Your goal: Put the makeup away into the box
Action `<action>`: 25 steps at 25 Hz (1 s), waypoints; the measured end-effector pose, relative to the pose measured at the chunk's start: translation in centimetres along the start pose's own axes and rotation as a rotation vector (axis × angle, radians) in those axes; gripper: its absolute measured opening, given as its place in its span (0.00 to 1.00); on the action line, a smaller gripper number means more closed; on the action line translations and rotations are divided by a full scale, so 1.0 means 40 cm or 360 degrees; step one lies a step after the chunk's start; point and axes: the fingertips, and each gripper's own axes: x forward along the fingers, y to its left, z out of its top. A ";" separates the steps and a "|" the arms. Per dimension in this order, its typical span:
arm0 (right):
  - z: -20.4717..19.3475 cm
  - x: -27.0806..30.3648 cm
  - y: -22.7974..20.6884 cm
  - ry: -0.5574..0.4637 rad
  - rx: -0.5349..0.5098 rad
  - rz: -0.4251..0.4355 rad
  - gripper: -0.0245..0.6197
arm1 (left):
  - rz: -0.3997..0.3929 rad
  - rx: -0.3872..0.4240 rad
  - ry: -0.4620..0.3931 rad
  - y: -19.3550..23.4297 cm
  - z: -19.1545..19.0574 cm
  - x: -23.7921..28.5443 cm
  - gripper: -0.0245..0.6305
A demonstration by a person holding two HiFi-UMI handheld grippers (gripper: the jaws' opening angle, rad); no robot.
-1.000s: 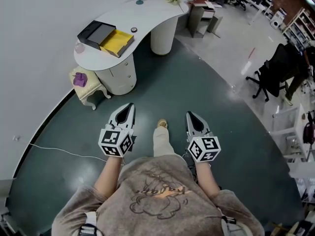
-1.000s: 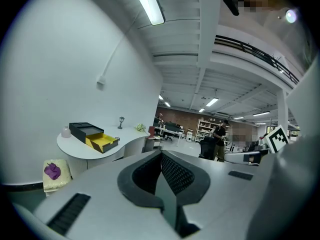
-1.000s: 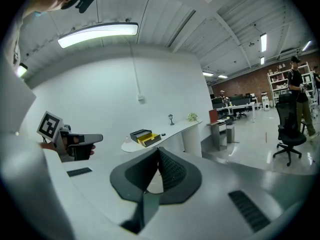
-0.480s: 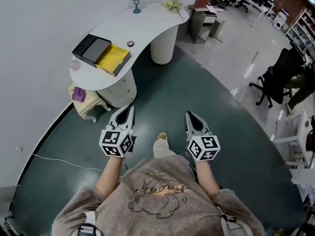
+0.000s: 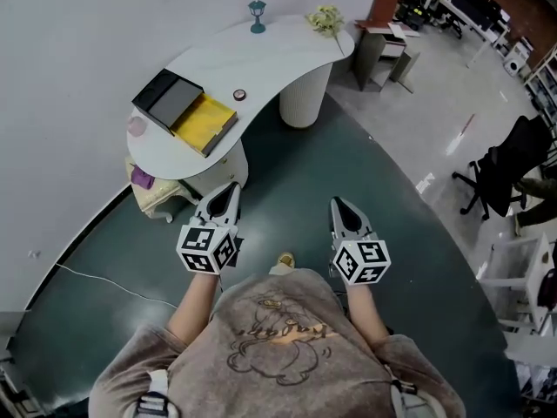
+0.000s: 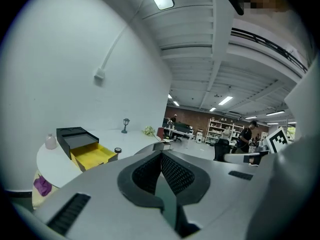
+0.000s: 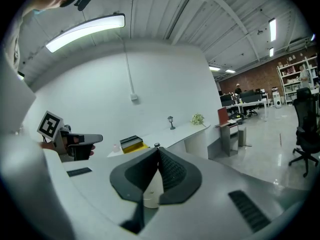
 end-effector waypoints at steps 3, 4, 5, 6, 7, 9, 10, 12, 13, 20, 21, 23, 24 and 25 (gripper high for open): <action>0.026 0.058 -0.043 0.0011 -0.0020 0.0036 0.04 | 0.0042 -0.0012 -0.0014 0.017 0.014 0.058 0.07; 0.034 0.075 -0.059 0.0017 -0.0027 0.0045 0.04 | 0.0056 -0.0017 -0.0023 0.020 0.020 0.077 0.07; 0.043 0.091 -0.075 0.0023 -0.0033 0.0053 0.04 | 0.0069 -0.0024 -0.0032 0.024 0.026 0.095 0.07; 0.051 0.106 -0.090 0.0028 -0.0038 0.0060 0.04 | 0.0080 -0.0030 -0.0041 0.027 0.033 0.112 0.07; 0.059 0.119 -0.101 0.0033 -0.0043 0.0067 0.04 | 0.0089 -0.0033 -0.0047 0.029 0.039 0.126 0.07; 0.069 0.142 -0.117 0.0044 -0.0048 0.0081 0.04 | 0.0102 -0.0030 -0.0053 0.033 0.048 0.149 0.07; 0.073 0.152 -0.122 0.0049 -0.0049 0.0087 0.04 | 0.0107 -0.0025 -0.0055 0.035 0.051 0.159 0.07; 0.077 0.172 -0.131 0.0060 -0.0049 0.0101 0.04 | 0.0121 -0.0013 -0.0055 0.042 0.055 0.177 0.07; 0.077 0.182 -0.133 0.0065 -0.0048 0.0110 0.04 | 0.0129 -0.0011 -0.0053 0.046 0.056 0.186 0.07; 0.075 0.249 -0.171 0.0093 -0.0024 0.0132 0.04 | 0.0152 -0.0028 -0.0037 0.074 0.056 0.269 0.07; 0.078 0.263 -0.180 0.0094 -0.0020 0.0128 0.04 | 0.0148 -0.0026 -0.0035 0.079 0.058 0.284 0.07; 0.083 0.295 -0.195 0.0096 -0.0013 0.0122 0.04 | 0.0147 -0.0028 -0.0030 0.095 0.062 0.316 0.07; 0.086 0.310 -0.200 0.0099 -0.0012 0.0123 0.04 | 0.0149 -0.0031 -0.0028 0.103 0.064 0.331 0.07; 0.089 0.325 -0.205 0.0103 -0.0013 0.0125 0.04 | 0.0149 -0.0034 -0.0027 0.110 0.067 0.346 0.07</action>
